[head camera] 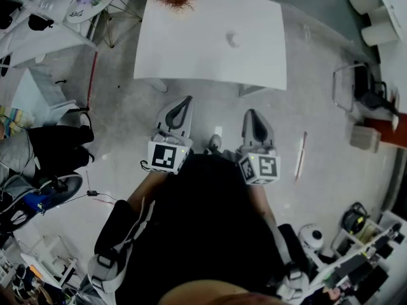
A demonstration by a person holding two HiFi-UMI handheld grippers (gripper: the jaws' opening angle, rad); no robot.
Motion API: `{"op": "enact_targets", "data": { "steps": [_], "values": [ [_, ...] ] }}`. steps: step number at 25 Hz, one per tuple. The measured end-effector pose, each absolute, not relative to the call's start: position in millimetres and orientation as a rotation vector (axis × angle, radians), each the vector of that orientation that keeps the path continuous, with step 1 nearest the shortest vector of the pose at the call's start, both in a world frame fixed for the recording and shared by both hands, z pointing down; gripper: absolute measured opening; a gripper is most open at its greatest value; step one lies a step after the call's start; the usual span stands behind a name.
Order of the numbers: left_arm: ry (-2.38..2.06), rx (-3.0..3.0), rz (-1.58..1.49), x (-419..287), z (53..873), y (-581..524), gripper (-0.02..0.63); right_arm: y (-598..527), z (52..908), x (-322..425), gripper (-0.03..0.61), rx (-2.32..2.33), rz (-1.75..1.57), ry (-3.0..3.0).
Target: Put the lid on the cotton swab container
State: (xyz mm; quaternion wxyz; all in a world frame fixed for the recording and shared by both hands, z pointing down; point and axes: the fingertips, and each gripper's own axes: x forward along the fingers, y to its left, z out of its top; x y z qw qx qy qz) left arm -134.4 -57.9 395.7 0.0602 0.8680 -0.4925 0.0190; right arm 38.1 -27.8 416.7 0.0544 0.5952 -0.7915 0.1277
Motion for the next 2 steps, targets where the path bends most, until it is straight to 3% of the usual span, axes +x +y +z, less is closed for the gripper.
{"op": "enact_targets", "data": {
  "steps": [2],
  "values": [
    [-1.486, 2.628, 0.054, -135.6, 394.6, -58.5, 0.005, -28.0, 416.5, 35.1, 0.006, 1.798, 0.392, -2.406]
  ]
}}
